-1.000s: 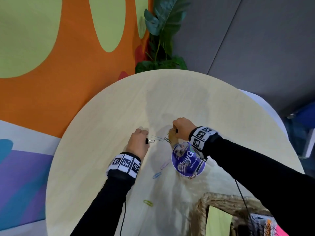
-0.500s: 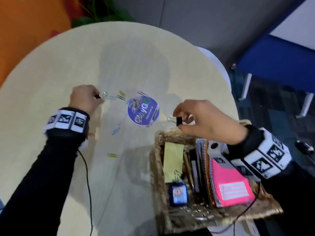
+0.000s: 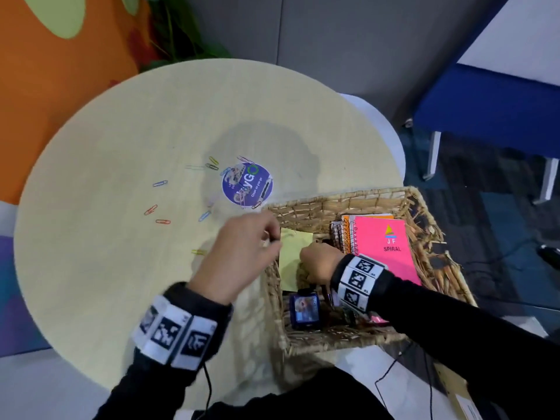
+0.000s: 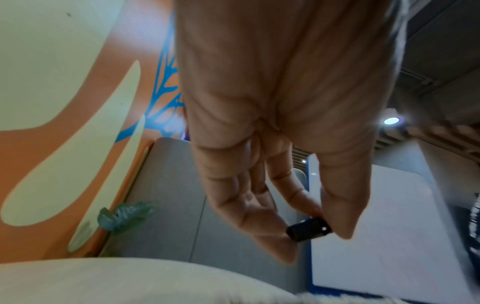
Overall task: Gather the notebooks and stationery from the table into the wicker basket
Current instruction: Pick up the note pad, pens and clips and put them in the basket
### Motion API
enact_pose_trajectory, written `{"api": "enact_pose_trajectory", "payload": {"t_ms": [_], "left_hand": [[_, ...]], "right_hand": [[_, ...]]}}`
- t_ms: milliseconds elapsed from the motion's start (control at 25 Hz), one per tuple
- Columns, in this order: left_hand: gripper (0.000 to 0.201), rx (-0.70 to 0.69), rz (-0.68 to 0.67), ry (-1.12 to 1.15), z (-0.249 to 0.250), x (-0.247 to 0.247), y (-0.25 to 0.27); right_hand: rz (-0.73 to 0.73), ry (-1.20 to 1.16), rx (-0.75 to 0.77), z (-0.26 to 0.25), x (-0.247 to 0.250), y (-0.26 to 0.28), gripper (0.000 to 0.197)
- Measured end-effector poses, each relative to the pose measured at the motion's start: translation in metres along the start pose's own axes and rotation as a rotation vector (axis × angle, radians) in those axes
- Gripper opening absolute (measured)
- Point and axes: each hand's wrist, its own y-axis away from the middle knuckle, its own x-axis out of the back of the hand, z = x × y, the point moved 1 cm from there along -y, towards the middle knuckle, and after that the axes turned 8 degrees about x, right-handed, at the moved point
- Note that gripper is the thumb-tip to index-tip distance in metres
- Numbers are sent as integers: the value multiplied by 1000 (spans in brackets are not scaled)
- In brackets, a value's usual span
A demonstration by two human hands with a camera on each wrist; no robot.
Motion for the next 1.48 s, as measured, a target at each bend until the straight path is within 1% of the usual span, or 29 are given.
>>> {"api": "enact_pose_trajectory", "payload": {"t_ms": [80, 120, 160, 240, 320, 400, 440, 480, 560, 600, 640, 680, 720, 760, 800, 840, 880, 960, 1040, 1160, 1200, 1240, 1320, 1360, 1480], "left_hand": [[3, -26, -96, -121, 6, -24, 12], [2, -28, -144, -196, 9, -36, 14], [6, -37, -184, -291, 14, -48, 14], [11, -59, -272, -526, 26, -67, 9], [10, -31, -428, -722, 38, -82, 1], [9, 32, -600, -821, 39, -96, -10], [10, 59, -648, -826, 41, -101, -15], [15, 86, -663, -824, 40, -105, -18], [31, 124, -738, -791, 43, -109, -17], [29, 149, -778, -839, 51, -108, -13], [22, 183, -803, -901, 55, -110, -13], [40, 225, -819, -949, 58, -111, -12], [48, 220, -843, -997, 60, -112, -13], [27, 175, -812, -977, 62, -108, -14], [13, 121, -729, -862, 60, -102, -18], [24, 92, -611, -759, 57, -92, -23], [22, 42, -483, -645, 50, -79, -23], [15, 30, -240, -379, 31, -45, -19], [13, 104, -33, -191, -12, -20, -12], [8, 289, 258, -88, -98, 8, 2], [7, 361, 308, -81, -124, 15, 7], [7, 420, 326, -83, -148, 20, 10], [8, 504, 310, -90, -184, 28, 11], [8, 516, 308, -84, -199, 33, 7], [8, 479, 326, -47, -226, 43, -6]], "right_hand": [[51, -67, -57, 5, 7, 7, 25], [121, -128, -63, 10, 11, 17, 24], [219, -179, -45, 16, 16, 31, 20], [411, -279, -33, 29, 17, 63, 17], [523, -404, -50, 38, 10, 94, 18], [553, -498, -51, 42, -4, 119, 16], [556, -532, -62, 44, -12, 127, 16], [558, -561, -70, 47, -20, 132, 15], [569, -600, -78, 53, -34, 138, 16], [572, -603, -78, 56, -38, 139, 16], [572, -601, -79, 57, -42, 139, 16], [575, -602, -75, 58, -43, 140, 16], [580, -607, -66, 59, -44, 140, 16], [588, -613, -54, 58, -42, 139, 15], [597, -618, -41, 56, -38, 139, 14], [609, -620, -27, 54, -32, 139, 13], [626, -626, -10, 50, -25, 138, 12], [674, -650, 40, 36, -6, 136, 9], [722, -707, 131, 13, 15, 128, 3], [730, -804, 272, -33, 39, 97, 6], [715, -805, 305, -53, 44, 82, 6], [693, -796, 332, -72, 47, 66, 5], [651, -751, 328, -108, 48, 26, 8], [624, -697, 294, -124, 48, 2, 11], [514, -534, 137, -153, 44, -67, 21]]}}
